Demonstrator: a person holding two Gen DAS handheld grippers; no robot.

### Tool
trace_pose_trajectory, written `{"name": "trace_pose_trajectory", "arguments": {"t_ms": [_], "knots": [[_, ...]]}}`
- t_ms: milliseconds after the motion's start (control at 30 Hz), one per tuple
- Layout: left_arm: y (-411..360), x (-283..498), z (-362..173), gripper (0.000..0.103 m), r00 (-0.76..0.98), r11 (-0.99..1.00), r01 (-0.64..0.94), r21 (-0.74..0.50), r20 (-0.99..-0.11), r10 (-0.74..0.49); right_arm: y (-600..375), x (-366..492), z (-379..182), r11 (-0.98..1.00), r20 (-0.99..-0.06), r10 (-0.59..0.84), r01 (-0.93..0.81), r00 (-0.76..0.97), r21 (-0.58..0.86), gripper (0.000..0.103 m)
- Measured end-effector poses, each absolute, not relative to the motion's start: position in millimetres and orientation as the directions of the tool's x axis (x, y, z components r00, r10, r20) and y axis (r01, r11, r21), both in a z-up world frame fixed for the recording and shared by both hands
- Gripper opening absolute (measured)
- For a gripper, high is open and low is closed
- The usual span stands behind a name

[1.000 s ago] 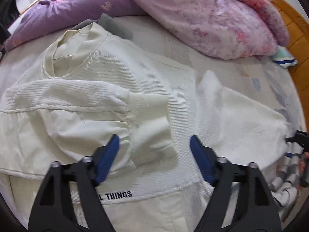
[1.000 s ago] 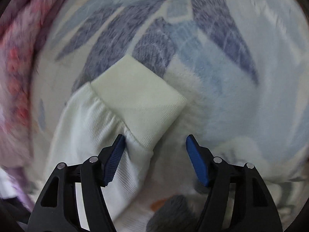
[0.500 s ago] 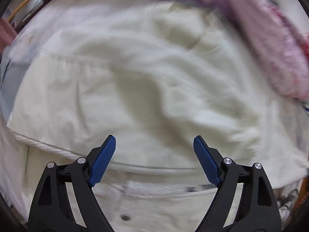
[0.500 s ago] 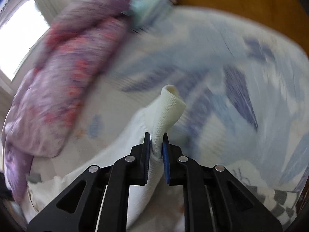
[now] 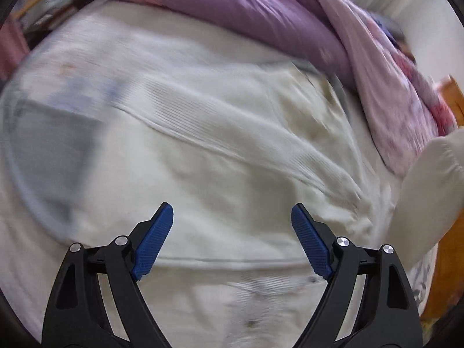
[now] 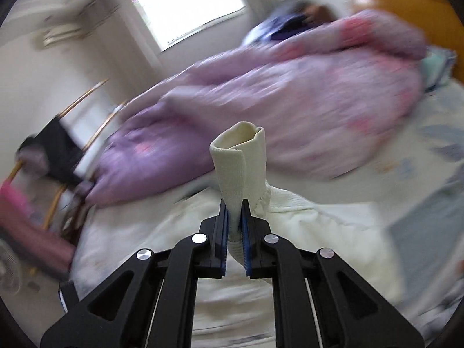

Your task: Fold large clothes

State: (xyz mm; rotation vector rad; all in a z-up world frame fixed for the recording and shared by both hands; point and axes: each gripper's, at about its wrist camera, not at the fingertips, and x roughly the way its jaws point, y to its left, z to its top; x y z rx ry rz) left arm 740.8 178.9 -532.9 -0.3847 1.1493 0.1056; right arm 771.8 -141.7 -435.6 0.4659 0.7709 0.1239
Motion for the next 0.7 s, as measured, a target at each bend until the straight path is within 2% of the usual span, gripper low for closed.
{"name": "trace_pose_trajectory", "arguments": {"t_ms": [133,233,367,433,467,533,600,667,700], "knots": [[252.1,724.5,-519.7,0.084,0.439,0.907,-0.362,-0.213,-0.898,-0.035,-34.0,782.2,-463.6,0.869,-0.663,0.419,-0.062,0.62,0.491,0.008],[279.8,719.1,-519.0,0.084,0.433,0.897,-0.396,-0.198,-0.901,-0.008,33.1,782.7,-487.6,0.857,-0.693,0.485,-0.132,0.533,0.498,0.008],[312.7,704.7,-523.0,0.084,0.426,0.882,-0.428,-0.198,-0.905,0.003,98.7,774.0,-521.8,0.853,-0.745,0.516,-0.178,0.423,0.49,0.009],[321.0,696.2,-525.3,0.084,0.422,0.879,-0.433,-0.198,-0.907,0.004,123.5,773.7,-547.7,0.854,-0.794,0.521,-0.193,0.315,0.484,0.01],[323.8,695.0,-526.5,0.084,0.417,0.876,-0.437,-0.206,-0.909,-0.006,131.6,775.7,-558.9,0.858,-0.816,0.514,-0.183,0.264,0.48,0.015],[324.5,693.5,-525.7,0.084,0.422,0.867,-0.443,-0.228,-0.906,-0.023,134.7,775.7,-570.3,0.854,-0.829,0.52,-0.157,0.205,0.497,0.018],[324.5,695.0,-523.6,0.084,0.434,0.862,-0.444,-0.242,-0.9,-0.029,128.7,772.1,-561.6,0.818,-0.793,0.574,-0.166,0.205,0.55,0.031],[320.5,698.0,-517.4,0.084,0.456,0.858,-0.438,-0.268,-0.889,-0.045,113.5,767.9,-542.8,0.787,-0.753,0.617,-0.189,0.227,0.588,0.049],[316.8,701.6,-514.6,0.084,0.464,0.86,-0.432,-0.273,-0.884,-0.048,102.0,765.7,-533.7,0.772,-0.738,0.635,-0.199,0.227,0.603,0.054]]}}
